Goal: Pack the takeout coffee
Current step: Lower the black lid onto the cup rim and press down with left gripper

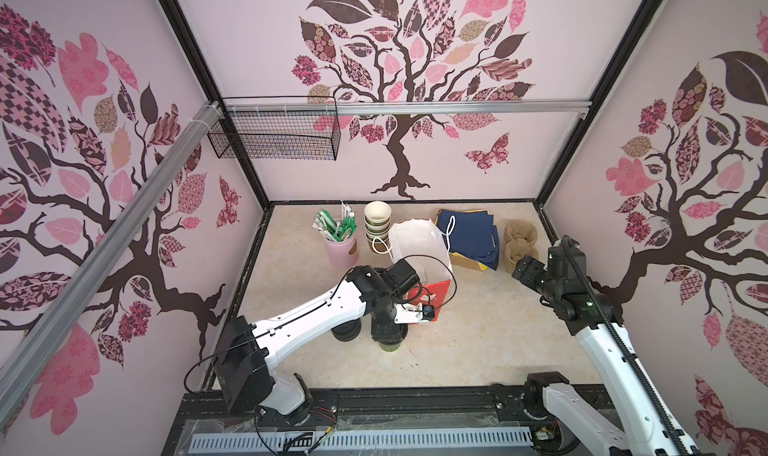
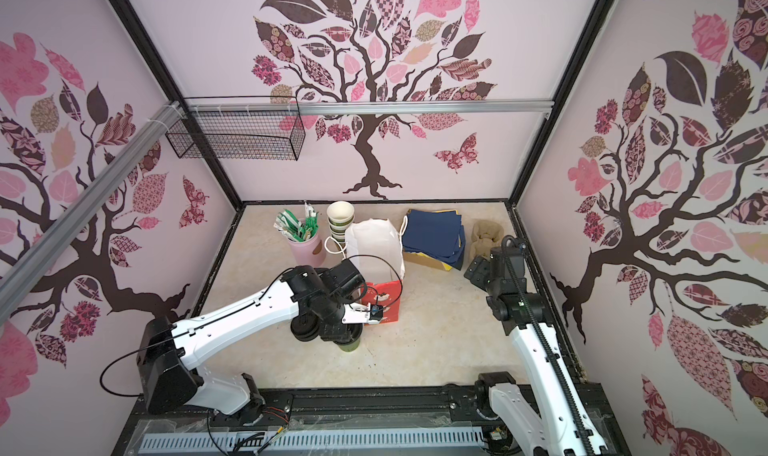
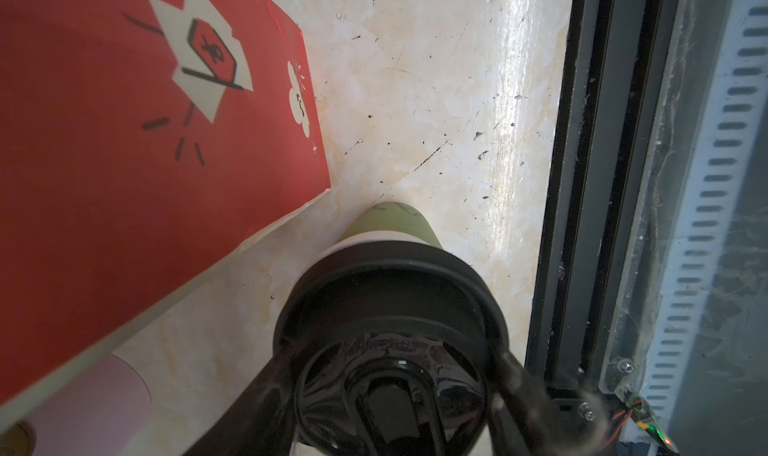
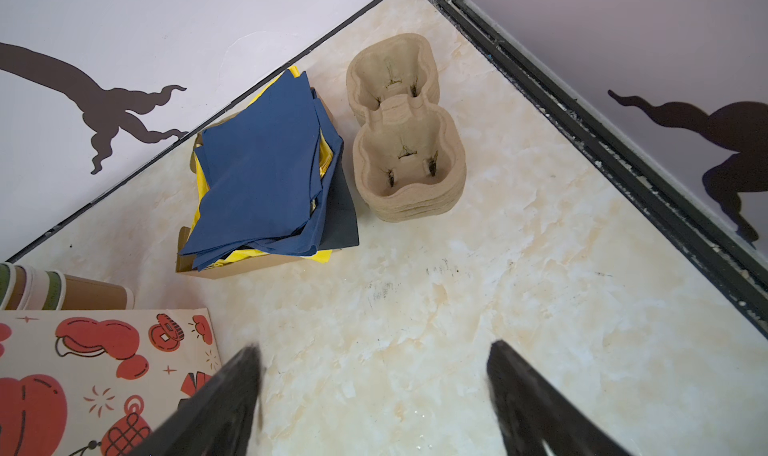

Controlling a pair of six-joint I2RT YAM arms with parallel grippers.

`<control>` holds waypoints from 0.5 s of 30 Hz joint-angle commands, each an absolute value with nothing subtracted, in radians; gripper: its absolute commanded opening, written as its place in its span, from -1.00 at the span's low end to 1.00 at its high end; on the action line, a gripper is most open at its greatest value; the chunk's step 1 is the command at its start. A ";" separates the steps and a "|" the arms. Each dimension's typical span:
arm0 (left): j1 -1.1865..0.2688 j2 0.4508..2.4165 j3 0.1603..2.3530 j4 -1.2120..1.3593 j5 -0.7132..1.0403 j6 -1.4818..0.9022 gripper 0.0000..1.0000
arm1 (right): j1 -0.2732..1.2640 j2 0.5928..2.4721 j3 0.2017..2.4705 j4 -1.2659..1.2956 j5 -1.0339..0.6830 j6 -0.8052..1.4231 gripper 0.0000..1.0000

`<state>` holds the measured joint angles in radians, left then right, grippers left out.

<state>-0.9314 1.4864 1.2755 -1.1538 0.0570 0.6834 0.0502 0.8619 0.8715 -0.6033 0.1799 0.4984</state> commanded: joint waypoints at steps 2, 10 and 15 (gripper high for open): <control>-0.939 1.500 1.308 -1.157 0.034 0.687 0.32 | 0.051 0.848 0.871 -0.618 0.195 0.492 0.77; -0.943 1.506 1.310 -1.155 0.049 0.682 0.34 | 0.052 0.845 0.871 -0.617 0.193 0.492 0.77; -0.942 1.513 1.310 -1.164 0.067 0.668 0.35 | 0.051 0.847 0.875 -0.617 0.193 0.492 0.76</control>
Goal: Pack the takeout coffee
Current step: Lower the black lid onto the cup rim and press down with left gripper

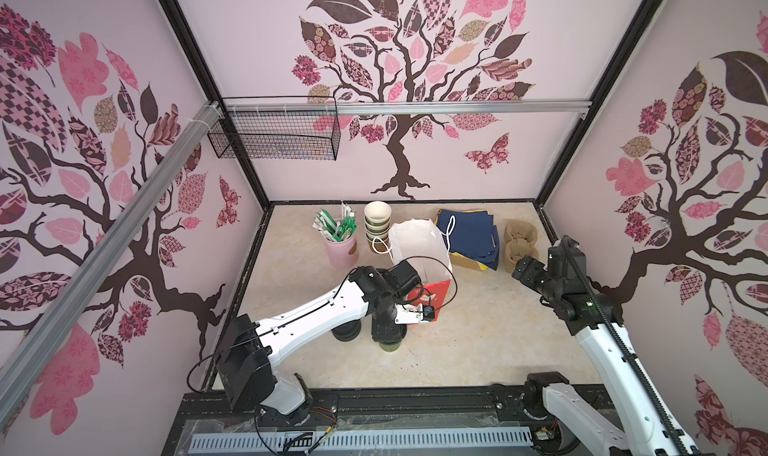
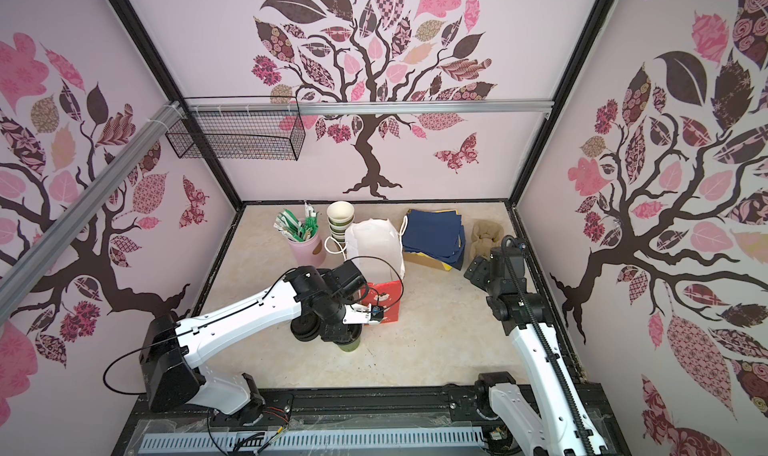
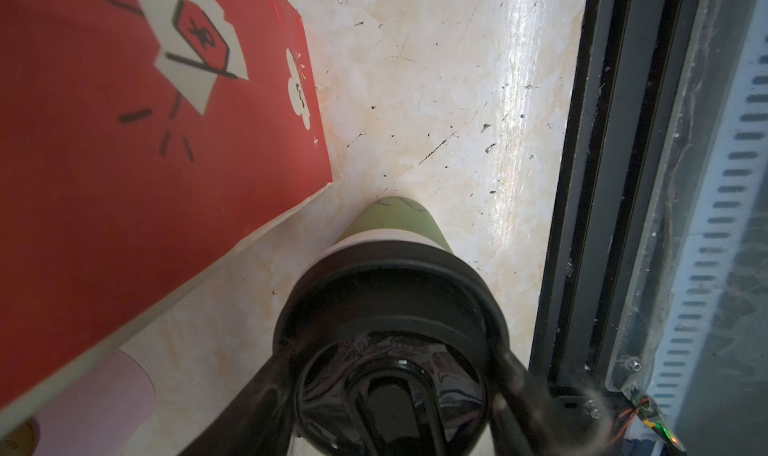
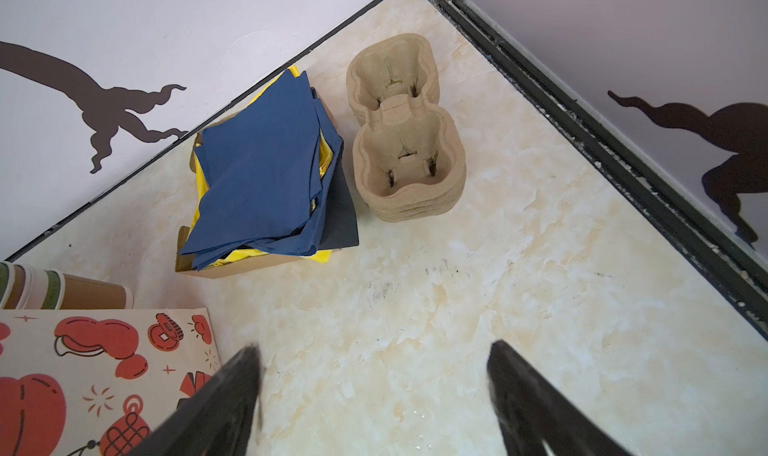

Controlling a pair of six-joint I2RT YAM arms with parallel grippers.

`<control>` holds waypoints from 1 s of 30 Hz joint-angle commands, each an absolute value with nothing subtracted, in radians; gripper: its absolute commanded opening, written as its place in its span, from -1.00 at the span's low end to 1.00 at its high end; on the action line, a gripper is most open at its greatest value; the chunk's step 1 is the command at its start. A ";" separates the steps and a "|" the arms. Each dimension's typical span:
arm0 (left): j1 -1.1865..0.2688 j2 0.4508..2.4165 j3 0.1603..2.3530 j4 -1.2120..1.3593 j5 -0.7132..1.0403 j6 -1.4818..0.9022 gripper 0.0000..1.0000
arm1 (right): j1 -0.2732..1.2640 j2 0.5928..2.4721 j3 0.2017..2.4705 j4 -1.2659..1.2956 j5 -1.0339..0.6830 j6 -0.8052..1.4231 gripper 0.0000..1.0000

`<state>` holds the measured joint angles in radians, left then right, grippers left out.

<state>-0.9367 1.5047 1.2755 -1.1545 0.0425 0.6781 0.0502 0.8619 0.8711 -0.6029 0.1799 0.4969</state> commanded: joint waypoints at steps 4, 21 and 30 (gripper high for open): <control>-0.945 1.521 1.305 -1.157 0.044 0.664 0.35 | 0.051 0.844 0.875 -0.621 0.195 0.491 0.77; -0.951 1.521 1.284 -1.120 -0.027 0.664 0.37 | 0.051 0.838 0.868 -0.622 0.196 0.495 0.77; -0.951 1.525 1.262 -1.151 0.001 0.643 0.34 | 0.051 0.833 0.865 -0.623 0.197 0.495 0.77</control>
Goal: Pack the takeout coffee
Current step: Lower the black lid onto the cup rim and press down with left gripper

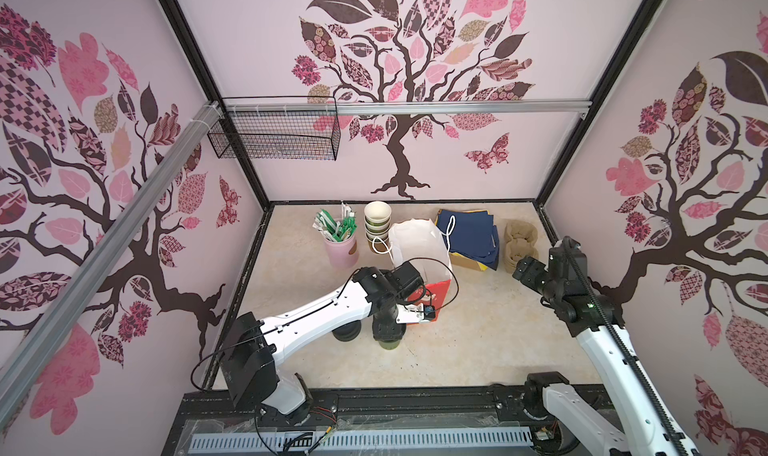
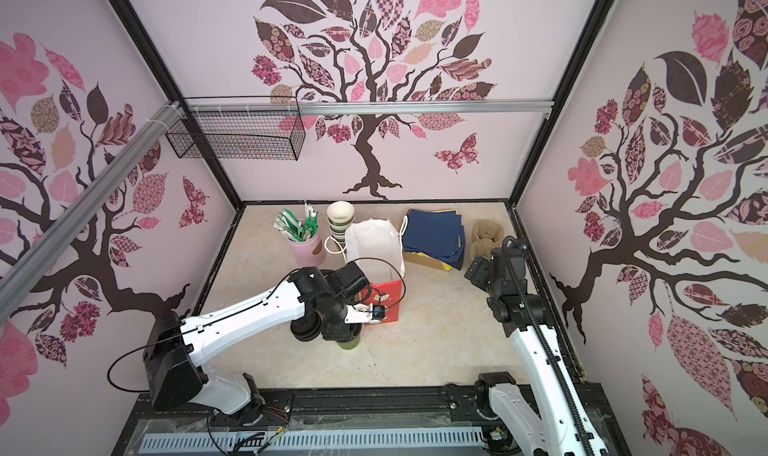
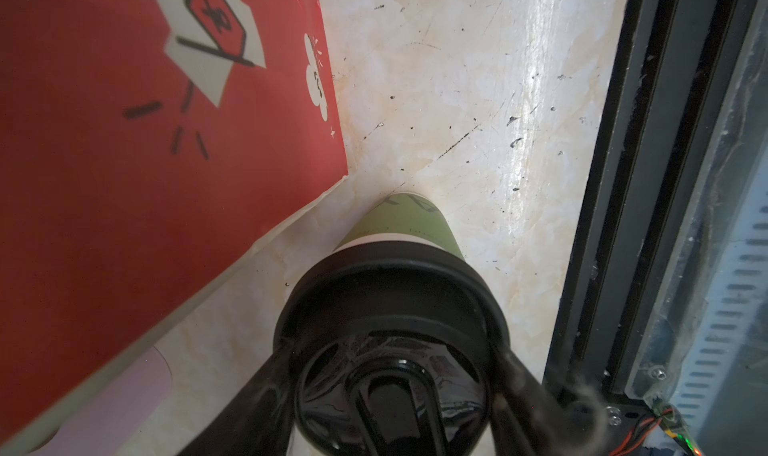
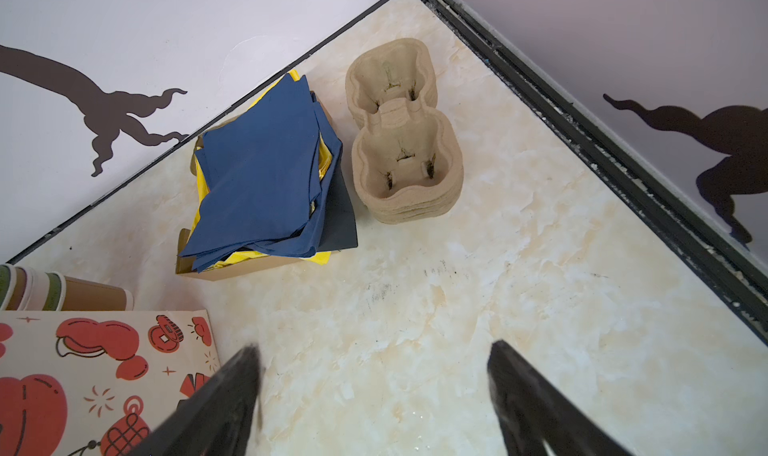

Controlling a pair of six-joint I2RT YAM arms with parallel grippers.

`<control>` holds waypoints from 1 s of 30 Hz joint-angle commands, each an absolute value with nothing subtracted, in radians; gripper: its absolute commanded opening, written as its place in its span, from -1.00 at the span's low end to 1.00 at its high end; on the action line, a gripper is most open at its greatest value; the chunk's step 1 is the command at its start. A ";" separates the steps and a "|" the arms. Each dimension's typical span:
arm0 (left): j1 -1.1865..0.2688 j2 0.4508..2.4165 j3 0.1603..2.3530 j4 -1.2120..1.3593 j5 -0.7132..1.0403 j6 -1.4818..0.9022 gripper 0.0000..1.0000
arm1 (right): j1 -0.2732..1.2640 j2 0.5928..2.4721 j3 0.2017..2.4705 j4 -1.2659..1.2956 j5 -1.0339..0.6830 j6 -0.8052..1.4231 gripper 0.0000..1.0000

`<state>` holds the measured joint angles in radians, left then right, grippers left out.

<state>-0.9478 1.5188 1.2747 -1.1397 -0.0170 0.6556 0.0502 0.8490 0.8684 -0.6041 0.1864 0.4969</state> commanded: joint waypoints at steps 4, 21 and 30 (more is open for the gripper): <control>-0.951 1.534 1.248 -1.156 -0.028 0.637 0.34 | 0.051 0.834 0.864 -0.623 0.198 0.494 0.77; -0.951 1.562 1.239 -1.173 -0.032 0.608 0.39 | 0.051 0.821 0.862 -0.627 0.202 0.486 0.78; -0.951 1.574 1.203 -1.171 -0.072 0.606 0.44 | 0.052 0.814 0.854 -0.630 0.198 0.491 0.78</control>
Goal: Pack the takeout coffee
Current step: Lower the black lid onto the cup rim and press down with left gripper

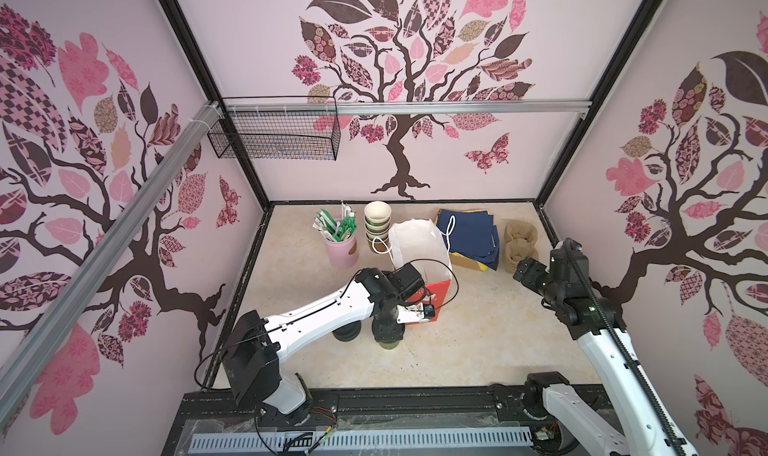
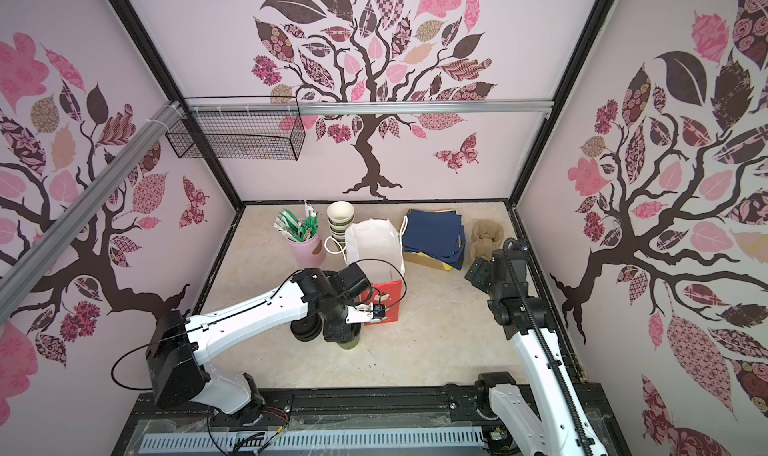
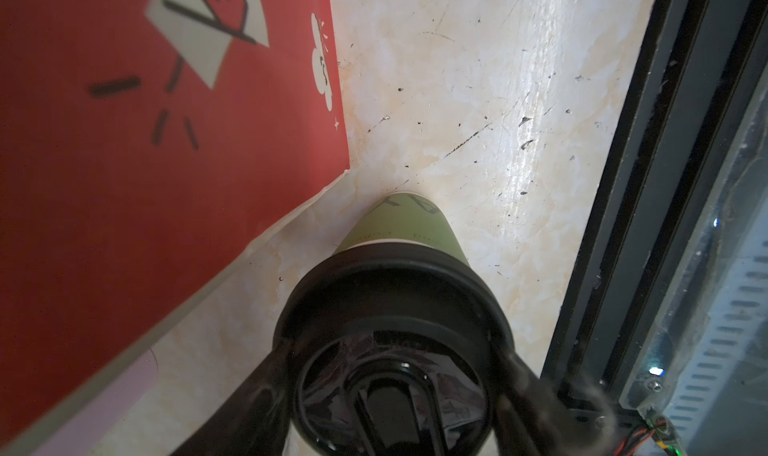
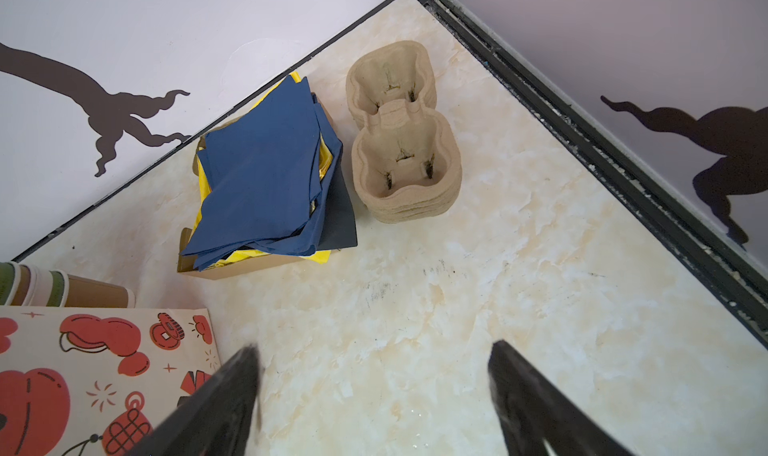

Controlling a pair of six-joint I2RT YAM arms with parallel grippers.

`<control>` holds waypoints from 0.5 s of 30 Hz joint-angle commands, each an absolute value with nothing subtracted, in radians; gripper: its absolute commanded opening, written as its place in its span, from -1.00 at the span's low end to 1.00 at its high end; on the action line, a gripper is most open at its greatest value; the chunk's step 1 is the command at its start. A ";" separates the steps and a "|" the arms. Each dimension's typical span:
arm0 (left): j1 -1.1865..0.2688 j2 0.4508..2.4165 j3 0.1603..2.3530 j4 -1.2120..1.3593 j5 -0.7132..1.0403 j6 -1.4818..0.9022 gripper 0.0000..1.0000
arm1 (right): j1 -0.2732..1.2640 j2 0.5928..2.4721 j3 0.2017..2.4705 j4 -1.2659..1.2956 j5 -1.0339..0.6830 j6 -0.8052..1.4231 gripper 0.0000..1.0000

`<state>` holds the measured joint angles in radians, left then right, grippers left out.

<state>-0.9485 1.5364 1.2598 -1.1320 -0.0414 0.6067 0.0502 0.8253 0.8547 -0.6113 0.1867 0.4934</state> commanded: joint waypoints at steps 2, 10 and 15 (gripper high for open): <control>-0.950 1.575 1.207 -1.166 -0.073 0.605 0.45 | 0.051 0.812 0.854 -0.633 0.195 0.492 0.78; -0.951 1.564 1.272 -1.174 -0.048 0.589 0.47 | 0.051 0.810 0.854 -0.633 0.192 0.492 0.78; -0.948 1.551 1.293 -1.172 -0.042 0.585 0.54 | 0.052 0.810 0.854 -0.632 0.192 0.494 0.78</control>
<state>-0.9497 1.5364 1.2663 -1.1469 -0.0406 0.5915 0.0502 0.8215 0.8520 -0.6174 0.1864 0.4938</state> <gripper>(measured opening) 0.767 0.890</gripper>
